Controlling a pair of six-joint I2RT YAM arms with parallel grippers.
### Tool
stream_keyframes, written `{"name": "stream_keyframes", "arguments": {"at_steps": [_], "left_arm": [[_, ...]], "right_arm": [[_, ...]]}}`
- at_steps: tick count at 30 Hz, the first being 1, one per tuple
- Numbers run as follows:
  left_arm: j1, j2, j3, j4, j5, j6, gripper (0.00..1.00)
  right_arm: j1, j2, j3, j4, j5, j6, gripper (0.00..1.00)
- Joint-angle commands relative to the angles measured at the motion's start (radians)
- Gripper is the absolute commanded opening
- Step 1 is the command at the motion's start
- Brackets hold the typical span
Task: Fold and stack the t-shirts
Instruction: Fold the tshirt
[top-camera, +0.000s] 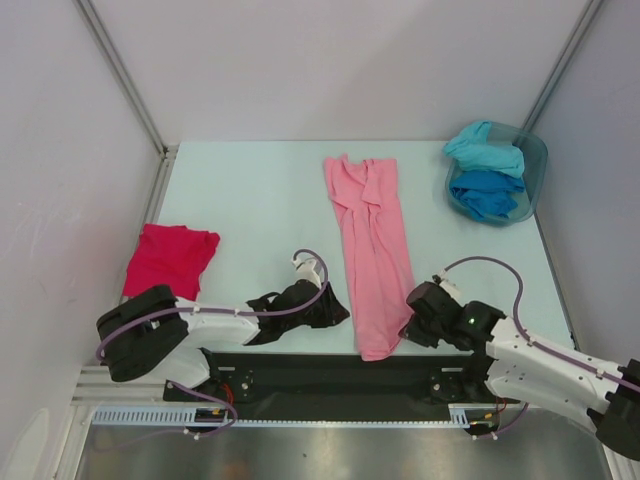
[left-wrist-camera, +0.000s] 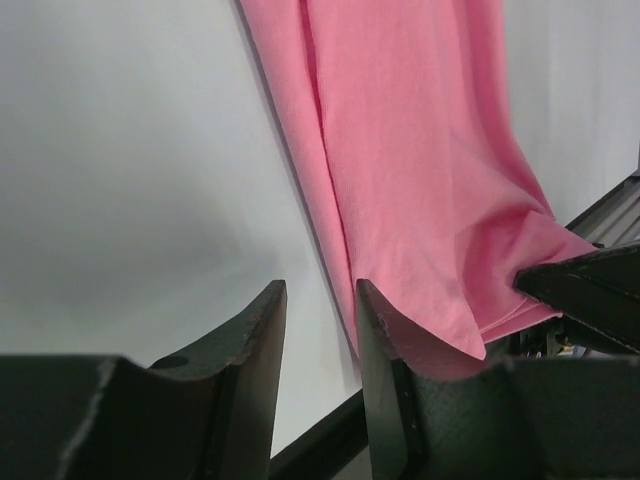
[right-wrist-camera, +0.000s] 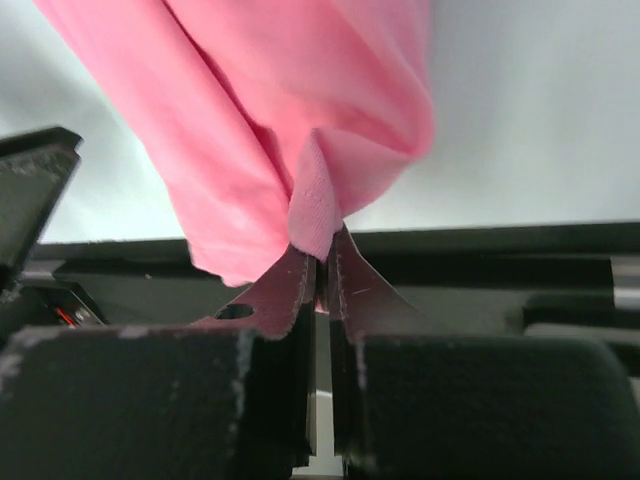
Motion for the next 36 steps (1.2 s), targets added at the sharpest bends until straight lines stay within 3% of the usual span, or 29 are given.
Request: {"name": "stream_keyframes", "arguments": {"at_steps": [1, 8, 14, 18, 19, 22, 29, 36], "left_arm": [[0.005, 0.014, 0.039, 0.05, 0.02, 0.022, 0.39], [0.005, 0.034, 0.041, 0.076, 0.034, 0.023, 0.39], [0.005, 0.028, 0.036, 0.079, 0.033, 0.024, 0.38], [0.005, 0.01, 0.034, 0.07, 0.03, 0.026, 0.38], [0.005, 0.005, 0.031, 0.067, 0.026, 0.026, 0.38], [0.005, -0.006, 0.027, 0.055, 0.016, 0.029, 0.38], [0.005, -0.016, 0.031, 0.047, 0.016, 0.027, 0.38], [0.008, -0.056, 0.034, 0.012, -0.01, 0.032, 0.38]], "right_arm": [[0.047, -0.057, -0.02, -0.119, 0.044, 0.095, 0.0], [0.1, -0.156, -0.049, -0.292, 0.076, 0.209, 0.0], [0.124, -0.172, -0.14, -0.183, 0.003, 0.218, 0.03], [0.123, -0.126, -0.129, -0.159, -0.008, 0.198, 0.2], [0.124, -0.118, -0.125, -0.156, -0.005, 0.192, 0.36], [0.124, -0.111, -0.106, -0.146, 0.003, 0.168, 0.63], [0.124, -0.058, -0.01, -0.143, 0.032, 0.106, 0.66], [0.088, 0.041, 0.243, -0.18, 0.095, -0.029, 0.67]]}}
